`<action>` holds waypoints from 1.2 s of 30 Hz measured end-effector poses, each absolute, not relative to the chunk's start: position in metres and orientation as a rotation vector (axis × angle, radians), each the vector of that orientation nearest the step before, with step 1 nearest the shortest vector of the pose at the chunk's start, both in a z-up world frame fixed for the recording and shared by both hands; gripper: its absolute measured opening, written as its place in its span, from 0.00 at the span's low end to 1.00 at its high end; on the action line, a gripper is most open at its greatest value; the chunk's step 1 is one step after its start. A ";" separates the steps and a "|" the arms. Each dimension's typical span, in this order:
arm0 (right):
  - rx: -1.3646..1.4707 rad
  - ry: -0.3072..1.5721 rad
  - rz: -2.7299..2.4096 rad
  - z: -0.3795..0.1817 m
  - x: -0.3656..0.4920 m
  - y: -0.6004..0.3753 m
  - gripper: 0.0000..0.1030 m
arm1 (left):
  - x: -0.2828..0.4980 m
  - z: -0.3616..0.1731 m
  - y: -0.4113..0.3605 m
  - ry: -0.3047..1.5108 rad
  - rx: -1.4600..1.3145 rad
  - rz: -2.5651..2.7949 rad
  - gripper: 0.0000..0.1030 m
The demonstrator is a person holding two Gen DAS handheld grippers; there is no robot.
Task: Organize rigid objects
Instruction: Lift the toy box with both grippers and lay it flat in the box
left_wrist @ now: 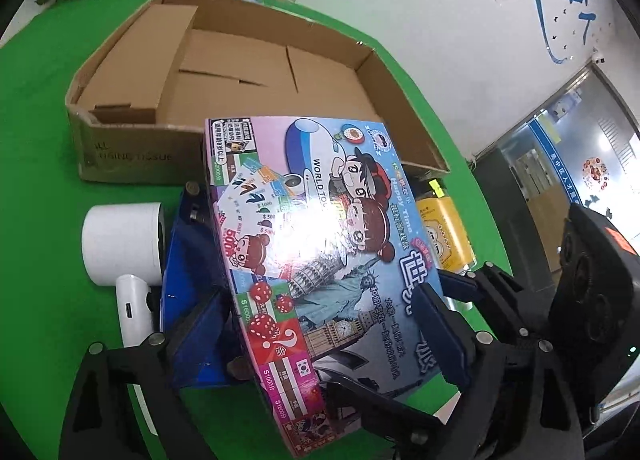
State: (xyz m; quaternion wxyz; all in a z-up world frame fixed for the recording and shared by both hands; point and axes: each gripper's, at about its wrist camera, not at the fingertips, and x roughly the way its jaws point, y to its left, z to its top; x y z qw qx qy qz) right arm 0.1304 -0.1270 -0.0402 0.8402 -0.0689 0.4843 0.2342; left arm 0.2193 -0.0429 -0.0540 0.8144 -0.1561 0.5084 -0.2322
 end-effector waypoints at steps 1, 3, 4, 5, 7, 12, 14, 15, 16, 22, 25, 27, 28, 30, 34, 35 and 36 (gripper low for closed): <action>-0.137 1.023 0.494 -0.040 0.130 -0.128 0.97 | 0.219 -0.051 -0.043 1.071 -0.335 -0.492 0.88; -0.109 1.027 0.494 -0.040 0.132 -0.131 0.97 | 0.218 -0.045 -0.043 1.039 -0.335 -0.486 0.88; -0.095 1.022 0.490 -0.040 0.131 -0.133 0.97 | 0.217 -0.041 -0.043 1.017 -0.326 -0.484 0.88; -0.090 1.012 0.487 -0.039 0.131 -0.133 0.97 | 0.214 -0.037 -0.044 0.995 -0.309 -0.480 0.88; -0.082 0.981 0.480 -0.035 0.128 -0.134 0.97 | 0.208 -0.030 -0.046 0.956 -0.272 -0.466 0.87; -0.062 0.906 0.442 -0.023 0.127 -0.136 0.95 | 0.203 -0.024 -0.042 0.929 -0.225 -0.407 0.65; -0.058 0.897 0.429 -0.021 0.131 -0.138 0.91 | 0.203 -0.026 -0.039 0.931 -0.235 -0.401 0.65; -0.061 0.904 0.424 -0.021 0.134 -0.138 0.90 | 0.203 -0.027 -0.040 0.931 -0.234 -0.392 0.61; -0.071 0.912 0.407 -0.023 0.137 -0.137 0.88 | 0.203 -0.027 -0.040 0.931 -0.231 -0.385 0.60; -0.076 0.917 0.382 -0.023 0.141 -0.134 0.84 | 0.211 -0.021 -0.043 0.895 -0.202 -0.349 0.58; -0.058 0.888 0.381 -0.015 0.144 -0.134 0.84 | 0.213 -0.009 -0.042 0.855 -0.183 -0.337 0.58; -0.049 0.865 0.379 -0.010 0.148 -0.134 0.84 | 0.214 0.001 -0.043 0.820 -0.168 -0.331 0.58; -0.050 0.858 0.376 -0.008 0.149 -0.134 0.84 | 0.214 0.005 -0.044 0.809 -0.158 -0.329 0.58; -0.054 0.841 0.367 -0.003 0.154 -0.134 0.83 | 0.214 0.013 -0.046 0.788 -0.143 -0.327 0.58; -0.044 0.811 0.359 0.008 0.164 -0.135 0.83 | 0.226 0.029 -0.049 0.750 -0.126 -0.326 0.58; -0.043 0.805 0.358 0.009 0.166 -0.135 0.83 | 0.233 0.033 -0.050 0.744 -0.125 -0.323 0.58; -0.045 0.798 0.357 0.011 0.170 -0.135 0.83 | 0.237 0.036 -0.050 0.739 -0.125 -0.324 0.58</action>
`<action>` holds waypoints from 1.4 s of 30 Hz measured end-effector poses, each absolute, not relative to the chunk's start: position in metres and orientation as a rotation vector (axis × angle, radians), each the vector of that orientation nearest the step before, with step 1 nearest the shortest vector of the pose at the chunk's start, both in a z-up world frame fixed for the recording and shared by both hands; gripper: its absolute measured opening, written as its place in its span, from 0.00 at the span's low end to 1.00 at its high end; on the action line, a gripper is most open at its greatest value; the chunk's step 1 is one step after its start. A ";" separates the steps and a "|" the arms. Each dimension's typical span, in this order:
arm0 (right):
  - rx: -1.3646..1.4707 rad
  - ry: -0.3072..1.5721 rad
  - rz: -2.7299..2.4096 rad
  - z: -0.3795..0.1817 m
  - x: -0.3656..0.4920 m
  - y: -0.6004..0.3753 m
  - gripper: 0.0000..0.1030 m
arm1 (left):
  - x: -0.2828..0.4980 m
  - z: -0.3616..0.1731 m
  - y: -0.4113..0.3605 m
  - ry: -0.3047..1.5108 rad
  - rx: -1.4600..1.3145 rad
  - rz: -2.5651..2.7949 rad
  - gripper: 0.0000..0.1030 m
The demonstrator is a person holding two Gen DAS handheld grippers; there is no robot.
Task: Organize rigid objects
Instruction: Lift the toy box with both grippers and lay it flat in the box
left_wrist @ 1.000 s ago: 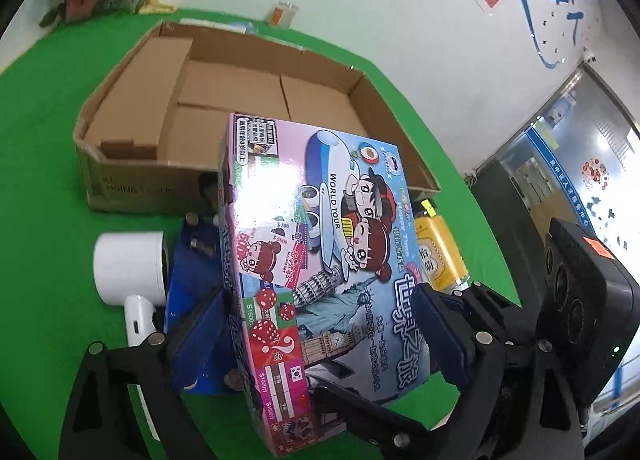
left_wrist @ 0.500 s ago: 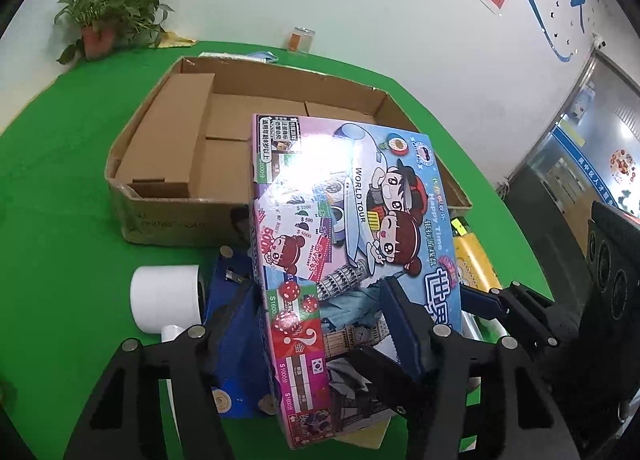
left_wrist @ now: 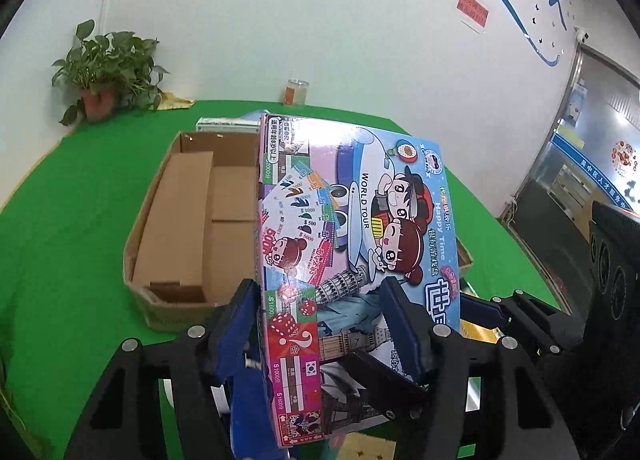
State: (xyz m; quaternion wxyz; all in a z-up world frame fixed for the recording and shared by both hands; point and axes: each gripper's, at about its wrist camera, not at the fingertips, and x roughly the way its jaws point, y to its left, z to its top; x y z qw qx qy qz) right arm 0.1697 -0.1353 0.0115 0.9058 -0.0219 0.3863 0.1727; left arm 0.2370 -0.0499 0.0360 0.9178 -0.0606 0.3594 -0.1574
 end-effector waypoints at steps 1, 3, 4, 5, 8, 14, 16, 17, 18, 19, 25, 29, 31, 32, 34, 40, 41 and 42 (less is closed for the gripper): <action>-0.047 0.793 0.355 0.013 0.174 -0.135 0.83 | 0.241 0.040 -0.050 0.733 -0.123 -0.324 0.58; -0.047 0.786 0.357 0.016 0.182 -0.133 0.83 | 0.248 0.047 -0.049 0.723 -0.125 -0.322 0.58; -0.045 0.784 0.357 0.019 0.188 -0.133 0.83 | 0.252 0.049 -0.048 0.726 -0.131 -0.328 0.58; -0.044 0.783 0.353 0.020 0.191 -0.133 0.83 | 0.258 0.051 -0.047 0.726 -0.130 -0.331 0.58; -0.025 0.788 0.357 0.023 0.209 -0.129 0.83 | 0.268 0.056 -0.047 0.721 -0.121 -0.321 0.58; -0.025 0.788 0.360 0.023 0.232 -0.118 0.83 | 0.301 0.062 -0.039 0.719 -0.127 -0.306 0.58; -0.022 0.797 0.365 0.021 0.243 -0.115 0.83 | 0.313 0.062 -0.038 0.723 -0.118 -0.297 0.58; -0.016 0.804 0.369 0.018 0.243 -0.117 0.83 | 0.319 0.060 -0.038 0.730 -0.114 -0.293 0.58; -0.010 0.813 0.374 0.016 0.249 -0.117 0.83 | 0.324 0.059 -0.037 0.740 -0.115 -0.287 0.58; -0.008 0.821 0.381 0.013 0.254 -0.116 0.83 | 0.327 0.056 -0.037 0.750 -0.112 -0.284 0.58; 0.009 0.884 0.405 -0.009 0.284 -0.110 0.83 | 0.356 0.029 -0.041 0.823 -0.099 -0.261 0.58; -0.018 0.941 0.398 -0.031 0.301 -0.106 0.83 | 0.372 -0.001 -0.048 0.891 -0.086 -0.250 0.58; -0.019 0.977 0.400 -0.043 0.308 -0.105 0.83 | 0.379 -0.014 -0.050 0.918 -0.071 -0.238 0.58; -0.006 0.998 0.405 -0.048 0.311 -0.106 0.83 | 0.383 -0.020 -0.050 0.930 -0.070 -0.232 0.57; 0.013 1.036 0.414 -0.058 0.315 -0.106 0.83 | 0.387 -0.030 -0.050 0.951 -0.066 -0.226 0.57; 0.030 1.108 0.443 -0.070 0.320 -0.100 0.83 | 0.399 -0.047 -0.042 1.001 -0.063 -0.195 0.57; 0.025 1.113 0.445 -0.071 0.321 -0.098 0.83 | 0.403 -0.050 -0.035 1.007 -0.069 -0.194 0.56; 0.016 1.119 0.445 -0.072 0.321 -0.096 0.83 | 0.403 -0.052 -0.033 1.012 -0.075 -0.198 0.56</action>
